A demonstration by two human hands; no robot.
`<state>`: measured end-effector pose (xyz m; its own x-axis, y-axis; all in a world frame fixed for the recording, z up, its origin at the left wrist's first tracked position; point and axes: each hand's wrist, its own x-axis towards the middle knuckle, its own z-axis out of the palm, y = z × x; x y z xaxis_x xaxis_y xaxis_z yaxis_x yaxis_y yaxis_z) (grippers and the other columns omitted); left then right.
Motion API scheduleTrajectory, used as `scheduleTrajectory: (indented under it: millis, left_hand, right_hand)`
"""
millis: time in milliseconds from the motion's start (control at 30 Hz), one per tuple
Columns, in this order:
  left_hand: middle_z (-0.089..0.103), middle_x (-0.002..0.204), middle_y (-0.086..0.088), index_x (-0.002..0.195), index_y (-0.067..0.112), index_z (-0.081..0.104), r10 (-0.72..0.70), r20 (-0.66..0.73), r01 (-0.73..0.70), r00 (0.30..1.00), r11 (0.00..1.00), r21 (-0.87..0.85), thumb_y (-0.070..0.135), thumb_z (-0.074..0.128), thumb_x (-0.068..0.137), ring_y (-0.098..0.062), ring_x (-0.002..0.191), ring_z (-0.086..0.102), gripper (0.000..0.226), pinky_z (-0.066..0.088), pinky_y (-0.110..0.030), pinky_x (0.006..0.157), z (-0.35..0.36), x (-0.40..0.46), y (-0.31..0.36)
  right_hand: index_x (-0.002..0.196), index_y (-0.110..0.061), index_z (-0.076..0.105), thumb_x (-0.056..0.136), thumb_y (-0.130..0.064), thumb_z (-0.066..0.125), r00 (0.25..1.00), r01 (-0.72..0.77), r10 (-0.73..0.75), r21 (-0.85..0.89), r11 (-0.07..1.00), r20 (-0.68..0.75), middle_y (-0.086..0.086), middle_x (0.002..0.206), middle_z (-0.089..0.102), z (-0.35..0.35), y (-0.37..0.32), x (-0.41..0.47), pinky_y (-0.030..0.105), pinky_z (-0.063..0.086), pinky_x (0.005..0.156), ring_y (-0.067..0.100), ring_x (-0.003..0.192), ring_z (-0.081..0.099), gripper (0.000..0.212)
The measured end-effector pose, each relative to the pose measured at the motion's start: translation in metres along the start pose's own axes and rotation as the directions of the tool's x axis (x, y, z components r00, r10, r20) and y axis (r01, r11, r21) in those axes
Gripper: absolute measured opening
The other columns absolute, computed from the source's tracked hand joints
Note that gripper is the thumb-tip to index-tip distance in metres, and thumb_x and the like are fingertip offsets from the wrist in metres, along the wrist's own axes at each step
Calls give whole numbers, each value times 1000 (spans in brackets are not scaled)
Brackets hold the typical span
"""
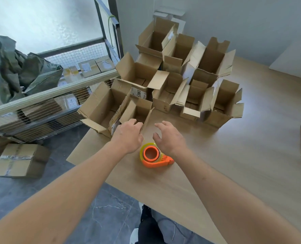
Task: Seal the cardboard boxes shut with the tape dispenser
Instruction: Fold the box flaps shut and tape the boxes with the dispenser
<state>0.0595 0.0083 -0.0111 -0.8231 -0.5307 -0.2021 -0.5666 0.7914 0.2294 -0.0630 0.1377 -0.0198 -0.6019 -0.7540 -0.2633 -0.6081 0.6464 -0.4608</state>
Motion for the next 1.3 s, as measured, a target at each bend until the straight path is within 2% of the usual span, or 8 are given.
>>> scheduleTrajectory:
  millis: [300,500,667,833,967,1033,1133,1300]
  left_hand:
    - [57,131,-3,137,29,57,-86,110,85,990,996,15,61,50,93,-29,120,57,55,45,-44,101,40,79,-22]
    - [56,112,4,133,44,61,5,217,25,976,990,-135,51,51,87,-26,104,61,48,50,-39,92,45,91,-37]
    - [58,123,2,128,40,68,126,201,-106,971,989,-106,43,53,86,-28,113,55,45,40,-40,104,49,98,-49]
    - [46,143,-15,112,32,78,156,94,-155,983,988,-18,30,66,86,-36,141,33,29,20,-49,121,44,110,-45]
    - [31,151,-18,105,17,74,95,-48,-95,994,995,-2,23,71,79,-40,142,30,27,44,-50,102,37,111,-41]
    - [31,149,-15,110,16,69,111,-24,-113,993,990,-82,22,70,81,-37,128,46,30,50,-44,90,35,113,-43]
    - [41,134,-6,118,15,68,249,20,-239,968,946,-219,15,68,80,-32,102,60,38,55,-41,85,40,120,-44]
    - [35,143,-2,140,20,54,422,56,-397,905,884,-247,4,66,82,-26,109,59,62,54,-37,83,48,120,-45]
  right_hand:
    - [150,-28,39,98,-20,49,1000,-7,10,103,995,-28,-1,151,41,24,13,96,45,53,94,27,123,55,54]
    - [148,-35,43,88,-1,61,1000,28,-28,-52,998,2,9,162,26,24,19,118,45,51,94,32,133,44,72]
    - [102,-29,79,89,-18,71,998,-2,-14,-266,964,-59,17,158,36,27,27,114,41,43,103,36,138,38,18]
    - [97,-27,80,90,-26,73,985,-141,125,-131,981,-118,7,141,41,27,25,98,38,54,88,29,119,48,10]
    - [91,-22,79,90,-25,72,953,-250,226,-107,962,-200,4,133,41,36,16,86,38,56,77,26,111,51,8]
    - [92,-18,79,90,-24,71,940,-290,266,-89,953,-212,4,135,42,42,13,79,38,56,76,26,110,52,10]
    - [89,-13,78,89,-19,72,930,-293,271,-56,954,-247,4,137,47,52,13,68,38,55,73,29,105,58,9]
    - [98,-16,78,89,-15,74,935,-234,229,12,972,-272,3,122,62,64,17,63,38,55,75,30,101,62,11]
